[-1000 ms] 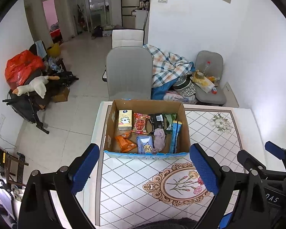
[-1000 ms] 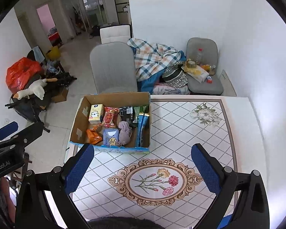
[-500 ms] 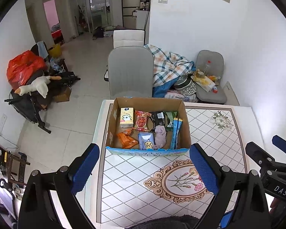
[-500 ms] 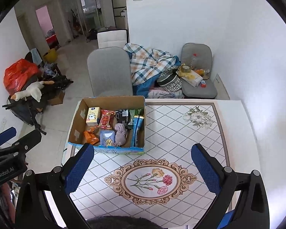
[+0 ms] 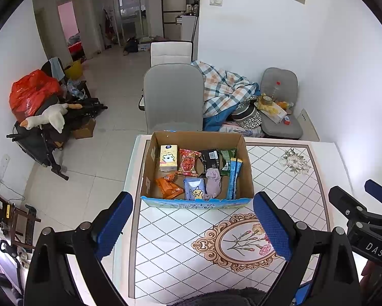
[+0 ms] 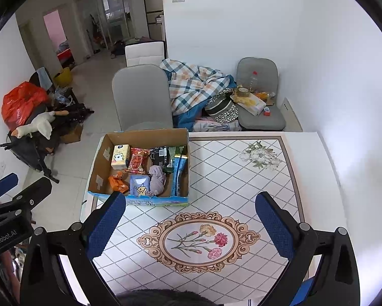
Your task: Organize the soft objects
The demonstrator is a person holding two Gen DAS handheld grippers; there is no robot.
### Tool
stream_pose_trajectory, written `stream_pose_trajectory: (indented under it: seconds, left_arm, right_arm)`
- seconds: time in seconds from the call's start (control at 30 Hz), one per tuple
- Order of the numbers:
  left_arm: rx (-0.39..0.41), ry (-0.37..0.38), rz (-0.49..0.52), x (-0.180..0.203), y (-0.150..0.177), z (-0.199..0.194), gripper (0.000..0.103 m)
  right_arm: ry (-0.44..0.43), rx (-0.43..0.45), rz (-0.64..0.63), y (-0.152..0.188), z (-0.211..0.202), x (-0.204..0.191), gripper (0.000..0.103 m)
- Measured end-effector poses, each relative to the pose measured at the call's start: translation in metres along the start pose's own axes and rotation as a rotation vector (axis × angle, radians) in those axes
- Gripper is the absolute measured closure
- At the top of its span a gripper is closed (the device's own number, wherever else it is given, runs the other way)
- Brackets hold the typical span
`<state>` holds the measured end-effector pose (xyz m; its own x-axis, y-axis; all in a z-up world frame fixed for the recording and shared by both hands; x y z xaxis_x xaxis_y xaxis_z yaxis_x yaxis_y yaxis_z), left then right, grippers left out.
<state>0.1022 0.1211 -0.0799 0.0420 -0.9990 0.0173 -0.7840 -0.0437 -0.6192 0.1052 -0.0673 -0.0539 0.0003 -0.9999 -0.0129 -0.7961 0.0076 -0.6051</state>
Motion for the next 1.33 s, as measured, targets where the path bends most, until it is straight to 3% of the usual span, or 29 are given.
stream_pose_trajectory:
  seconds: [1.33]
  left_arm:
    - [-0.015,0.001,0.008,0.0036,0.0061,0.0002,0.006]
  right_arm:
    - [0.024,0.006,0.019,-0.0005,0.0021,0.0064,0.000]
Point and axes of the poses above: each gripper's, at about its wrist camera, not at the fingertips, and z roughly the way its jaws point, x to its right, y to its underside, the point moved 10 cm from there along z, roughly the way its jaws point, and after that the axes turned 5 degrees about x, right-handed, at the moved point
